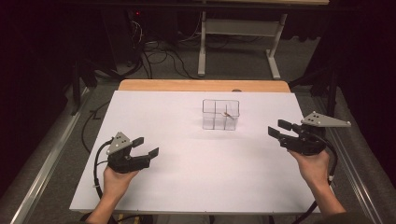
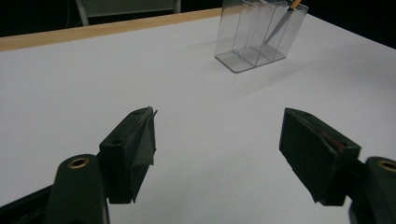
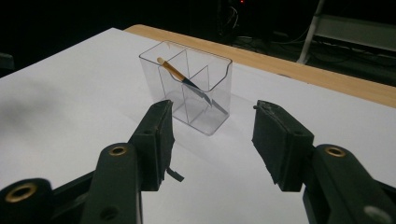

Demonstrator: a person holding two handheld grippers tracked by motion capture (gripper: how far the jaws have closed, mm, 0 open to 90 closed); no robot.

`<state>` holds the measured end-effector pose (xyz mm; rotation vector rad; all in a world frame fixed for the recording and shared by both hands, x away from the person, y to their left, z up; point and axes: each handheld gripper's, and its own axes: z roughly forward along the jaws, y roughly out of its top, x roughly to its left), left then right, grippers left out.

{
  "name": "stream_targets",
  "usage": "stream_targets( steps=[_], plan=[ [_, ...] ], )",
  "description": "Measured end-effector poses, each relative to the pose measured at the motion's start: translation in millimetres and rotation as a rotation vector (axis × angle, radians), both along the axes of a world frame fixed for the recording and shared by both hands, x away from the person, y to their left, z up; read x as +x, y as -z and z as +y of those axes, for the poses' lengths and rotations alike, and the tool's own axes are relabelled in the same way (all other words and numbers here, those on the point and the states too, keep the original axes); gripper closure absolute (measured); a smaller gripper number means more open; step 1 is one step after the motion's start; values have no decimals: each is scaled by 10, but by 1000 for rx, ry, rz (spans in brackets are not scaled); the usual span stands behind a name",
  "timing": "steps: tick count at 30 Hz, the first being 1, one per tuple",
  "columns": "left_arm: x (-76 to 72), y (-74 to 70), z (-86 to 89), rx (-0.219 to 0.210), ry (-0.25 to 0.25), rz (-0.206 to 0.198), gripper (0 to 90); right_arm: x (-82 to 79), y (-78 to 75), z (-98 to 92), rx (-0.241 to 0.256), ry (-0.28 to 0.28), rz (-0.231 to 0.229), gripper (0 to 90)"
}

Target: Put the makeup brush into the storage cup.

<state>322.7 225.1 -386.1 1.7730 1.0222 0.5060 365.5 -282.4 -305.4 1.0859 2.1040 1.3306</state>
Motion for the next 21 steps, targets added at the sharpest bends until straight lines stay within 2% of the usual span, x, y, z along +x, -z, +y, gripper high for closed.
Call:
stream_targets(
  steps=[21],
  plan=[
    [3,6,-9,0,2,4,274,-209,131,-35,28,-28,6,496]
  ],
)
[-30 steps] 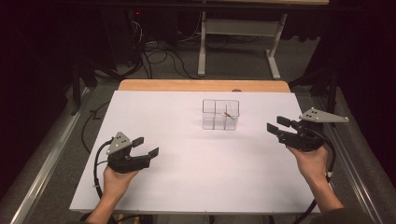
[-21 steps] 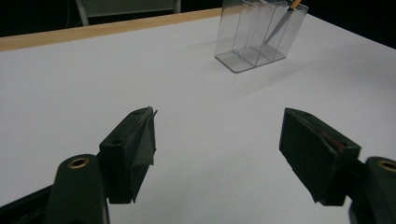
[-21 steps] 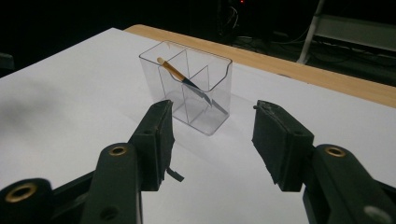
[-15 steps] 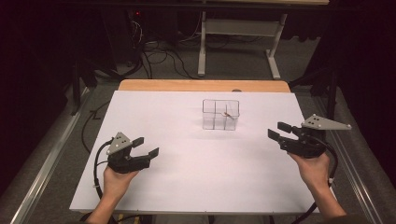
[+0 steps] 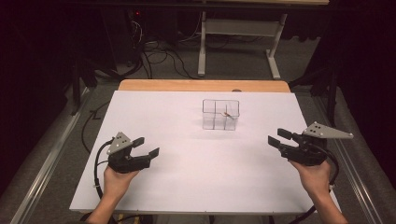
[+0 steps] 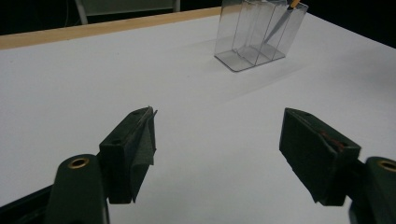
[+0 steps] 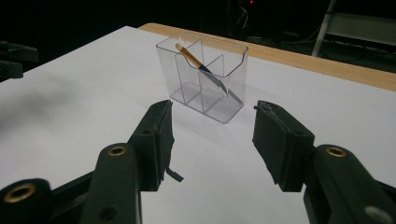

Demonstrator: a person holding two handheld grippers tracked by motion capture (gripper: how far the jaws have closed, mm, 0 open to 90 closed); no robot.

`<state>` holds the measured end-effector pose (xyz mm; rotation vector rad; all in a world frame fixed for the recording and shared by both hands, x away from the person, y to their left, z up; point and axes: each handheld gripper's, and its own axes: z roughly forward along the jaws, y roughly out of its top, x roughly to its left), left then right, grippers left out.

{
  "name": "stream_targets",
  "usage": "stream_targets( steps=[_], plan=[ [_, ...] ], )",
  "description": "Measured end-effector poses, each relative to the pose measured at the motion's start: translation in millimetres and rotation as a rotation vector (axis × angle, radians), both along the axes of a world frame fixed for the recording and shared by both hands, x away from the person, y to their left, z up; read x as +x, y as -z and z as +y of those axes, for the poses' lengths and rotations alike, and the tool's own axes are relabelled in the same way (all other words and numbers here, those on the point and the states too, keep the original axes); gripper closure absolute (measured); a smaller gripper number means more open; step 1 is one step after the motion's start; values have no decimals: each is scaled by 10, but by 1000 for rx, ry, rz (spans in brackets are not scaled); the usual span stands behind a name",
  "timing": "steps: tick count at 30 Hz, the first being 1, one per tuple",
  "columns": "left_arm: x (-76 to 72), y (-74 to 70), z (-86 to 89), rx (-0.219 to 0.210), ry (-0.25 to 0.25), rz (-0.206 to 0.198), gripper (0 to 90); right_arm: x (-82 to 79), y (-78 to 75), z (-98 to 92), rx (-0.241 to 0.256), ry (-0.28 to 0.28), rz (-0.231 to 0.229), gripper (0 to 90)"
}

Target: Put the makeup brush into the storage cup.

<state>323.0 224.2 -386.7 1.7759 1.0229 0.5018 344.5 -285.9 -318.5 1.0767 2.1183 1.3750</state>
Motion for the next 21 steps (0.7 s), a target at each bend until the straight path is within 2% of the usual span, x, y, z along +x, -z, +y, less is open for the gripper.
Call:
stream_targets(
  steps=[21],
  plan=[
    [-5,-2,-7,0,0,-2,274,-91,236,-48,7,5,21,494]
  ],
)
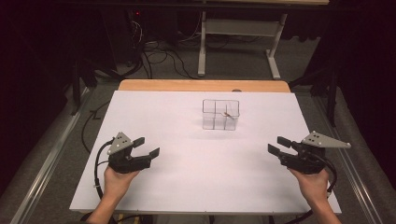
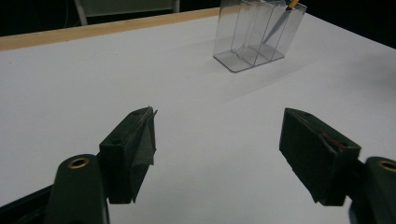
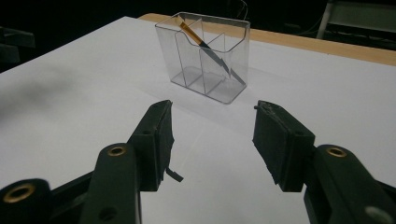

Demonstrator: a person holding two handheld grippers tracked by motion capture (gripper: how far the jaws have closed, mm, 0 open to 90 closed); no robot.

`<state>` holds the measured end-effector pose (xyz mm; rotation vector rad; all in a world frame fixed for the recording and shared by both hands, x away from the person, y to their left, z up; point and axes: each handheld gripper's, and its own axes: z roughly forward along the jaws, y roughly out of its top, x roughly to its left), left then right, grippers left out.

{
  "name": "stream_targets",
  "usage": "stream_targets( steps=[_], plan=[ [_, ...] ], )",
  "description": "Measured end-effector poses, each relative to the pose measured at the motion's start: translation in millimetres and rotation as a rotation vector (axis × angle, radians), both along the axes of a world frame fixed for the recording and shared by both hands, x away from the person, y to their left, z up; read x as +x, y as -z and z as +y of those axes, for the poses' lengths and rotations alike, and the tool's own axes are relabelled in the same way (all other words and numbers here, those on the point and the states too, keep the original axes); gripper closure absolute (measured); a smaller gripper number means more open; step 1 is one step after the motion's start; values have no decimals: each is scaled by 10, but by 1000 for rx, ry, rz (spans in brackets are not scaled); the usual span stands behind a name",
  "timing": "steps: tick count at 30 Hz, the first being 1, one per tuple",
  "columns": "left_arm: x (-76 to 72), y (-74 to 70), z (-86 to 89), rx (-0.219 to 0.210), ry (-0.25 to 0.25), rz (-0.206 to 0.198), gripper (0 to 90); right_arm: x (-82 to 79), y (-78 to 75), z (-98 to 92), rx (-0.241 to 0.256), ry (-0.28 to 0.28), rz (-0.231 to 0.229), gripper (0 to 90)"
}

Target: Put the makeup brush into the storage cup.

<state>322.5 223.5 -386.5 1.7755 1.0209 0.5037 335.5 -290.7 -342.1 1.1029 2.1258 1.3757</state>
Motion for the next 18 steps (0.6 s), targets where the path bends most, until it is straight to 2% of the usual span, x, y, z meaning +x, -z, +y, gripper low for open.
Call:
stream_targets(
  steps=[18],
  plan=[
    [1,-1,-6,-1,3,0,275,-14,184,18,-25,10,12,476]
  ],
)
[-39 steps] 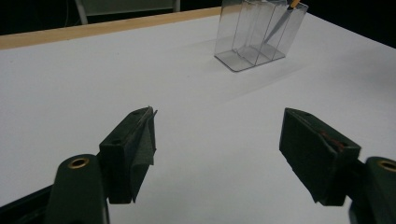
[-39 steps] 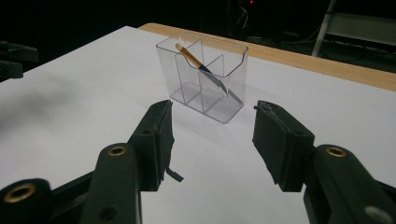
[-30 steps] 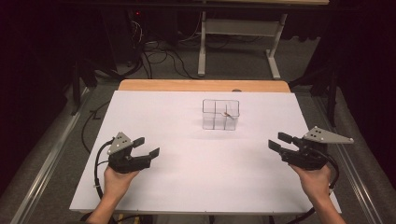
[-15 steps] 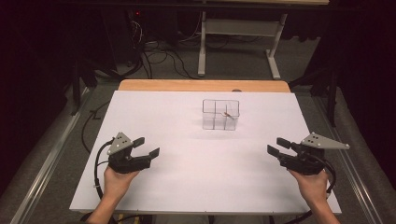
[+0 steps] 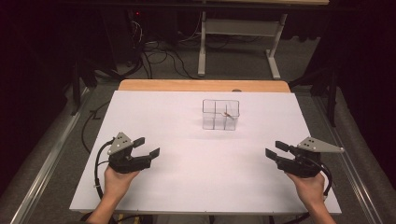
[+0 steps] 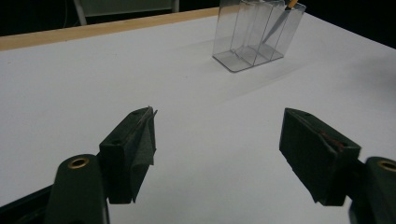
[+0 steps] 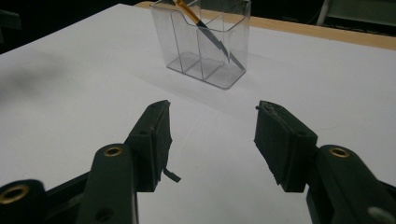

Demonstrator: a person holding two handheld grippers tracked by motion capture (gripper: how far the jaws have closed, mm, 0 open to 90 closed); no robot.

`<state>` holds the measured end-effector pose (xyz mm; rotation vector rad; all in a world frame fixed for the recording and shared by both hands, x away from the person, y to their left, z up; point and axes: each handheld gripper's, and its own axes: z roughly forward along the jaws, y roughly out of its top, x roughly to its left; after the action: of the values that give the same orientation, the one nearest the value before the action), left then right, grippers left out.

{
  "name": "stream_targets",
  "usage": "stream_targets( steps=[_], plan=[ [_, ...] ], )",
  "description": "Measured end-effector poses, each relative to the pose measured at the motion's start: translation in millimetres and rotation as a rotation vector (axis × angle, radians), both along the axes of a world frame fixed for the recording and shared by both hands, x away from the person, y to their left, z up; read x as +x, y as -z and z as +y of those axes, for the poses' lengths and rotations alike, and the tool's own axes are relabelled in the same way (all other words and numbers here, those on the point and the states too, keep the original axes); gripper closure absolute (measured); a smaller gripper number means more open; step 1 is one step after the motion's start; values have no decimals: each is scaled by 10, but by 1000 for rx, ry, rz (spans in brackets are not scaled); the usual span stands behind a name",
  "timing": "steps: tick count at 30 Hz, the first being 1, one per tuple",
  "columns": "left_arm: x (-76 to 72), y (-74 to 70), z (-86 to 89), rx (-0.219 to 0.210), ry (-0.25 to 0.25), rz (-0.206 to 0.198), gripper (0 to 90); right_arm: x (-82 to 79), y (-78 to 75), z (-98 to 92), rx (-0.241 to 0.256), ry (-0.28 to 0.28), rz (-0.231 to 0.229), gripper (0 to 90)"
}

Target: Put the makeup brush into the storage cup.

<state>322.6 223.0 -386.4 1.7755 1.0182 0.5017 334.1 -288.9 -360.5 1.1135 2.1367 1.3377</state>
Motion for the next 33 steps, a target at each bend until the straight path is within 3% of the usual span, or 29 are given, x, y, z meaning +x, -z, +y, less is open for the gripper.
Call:
stream_targets(
  steps=[33],
  plan=[
    [-10,-12,4,-7,0,-7,275,26,240,-85,-7,48,-8,422]
  ],
)
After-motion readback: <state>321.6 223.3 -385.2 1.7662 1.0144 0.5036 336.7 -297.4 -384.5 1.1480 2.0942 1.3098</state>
